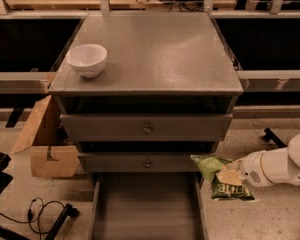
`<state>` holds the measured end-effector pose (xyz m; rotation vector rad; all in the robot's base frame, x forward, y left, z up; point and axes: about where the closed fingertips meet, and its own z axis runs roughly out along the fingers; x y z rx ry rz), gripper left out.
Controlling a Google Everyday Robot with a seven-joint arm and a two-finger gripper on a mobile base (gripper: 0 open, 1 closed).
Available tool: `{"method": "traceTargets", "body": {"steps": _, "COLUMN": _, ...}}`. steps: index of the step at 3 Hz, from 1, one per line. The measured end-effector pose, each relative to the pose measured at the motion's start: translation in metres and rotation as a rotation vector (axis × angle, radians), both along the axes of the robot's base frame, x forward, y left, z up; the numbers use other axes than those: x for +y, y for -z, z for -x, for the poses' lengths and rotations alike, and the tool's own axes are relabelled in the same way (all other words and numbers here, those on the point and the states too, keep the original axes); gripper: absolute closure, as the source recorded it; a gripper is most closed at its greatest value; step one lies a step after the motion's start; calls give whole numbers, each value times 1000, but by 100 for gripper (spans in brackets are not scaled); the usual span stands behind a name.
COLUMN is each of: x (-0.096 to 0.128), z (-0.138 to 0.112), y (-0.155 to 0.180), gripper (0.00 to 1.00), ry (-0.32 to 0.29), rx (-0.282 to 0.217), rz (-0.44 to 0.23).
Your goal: Place green jalapeno chip bag into bottom drawer
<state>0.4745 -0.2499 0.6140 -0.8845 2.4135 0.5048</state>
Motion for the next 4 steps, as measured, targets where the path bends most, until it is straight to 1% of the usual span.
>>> {"method": "traceTargets", "body": {"steps": 1, "x": 21, "z": -1, "y": 15, "gripper": 100, "ry": -14, "rx": 5, "rz": 5}}
{"method": "traceTargets", "body": {"steps": 2, "x": 79, "z": 9, "y": 88, "gripper": 100, "ry": -41, "rx": 78, "rz": -28}}
{"method": "traceTargets", "body": {"steps": 3, "x": 129, "z": 4, "y": 164, "gripper": 100, "ry": 13, "rx": 141, "rz": -105}}
{"method": "traceTargets", "body": {"steps": 4, "x": 172, "z": -15, "y": 232, "gripper": 100, "ry": 70, "rx": 201, "rz": -174}}
